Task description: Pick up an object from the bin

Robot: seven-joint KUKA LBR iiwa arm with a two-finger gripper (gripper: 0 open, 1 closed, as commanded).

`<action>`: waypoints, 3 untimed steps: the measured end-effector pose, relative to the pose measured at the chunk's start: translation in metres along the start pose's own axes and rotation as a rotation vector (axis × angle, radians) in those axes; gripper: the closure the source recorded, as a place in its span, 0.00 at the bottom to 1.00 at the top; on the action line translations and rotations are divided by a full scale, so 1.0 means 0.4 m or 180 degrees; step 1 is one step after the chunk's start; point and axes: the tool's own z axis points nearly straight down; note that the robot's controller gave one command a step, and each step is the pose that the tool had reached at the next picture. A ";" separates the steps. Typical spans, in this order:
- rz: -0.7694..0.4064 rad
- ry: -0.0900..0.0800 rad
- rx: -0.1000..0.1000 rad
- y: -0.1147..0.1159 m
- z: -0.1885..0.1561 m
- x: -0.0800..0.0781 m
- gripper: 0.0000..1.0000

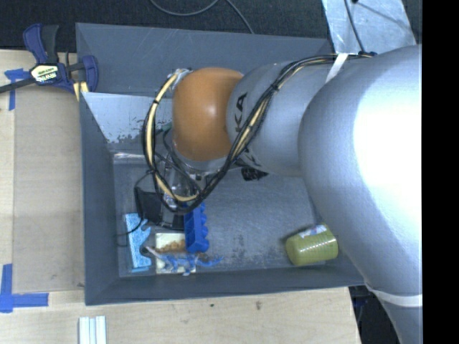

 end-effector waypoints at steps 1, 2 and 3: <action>0.0068 -0.0035 -0.0018 -0.002 -0.046 0.002 0.00; 0.0167 -0.0013 -0.0007 -0.034 0.054 0.014 0.00; 0.0312 -0.0052 -0.0028 -0.042 0.094 0.013 1.00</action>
Offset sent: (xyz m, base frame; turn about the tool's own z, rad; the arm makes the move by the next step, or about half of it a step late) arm -0.0096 -0.0154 -0.0267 0.0601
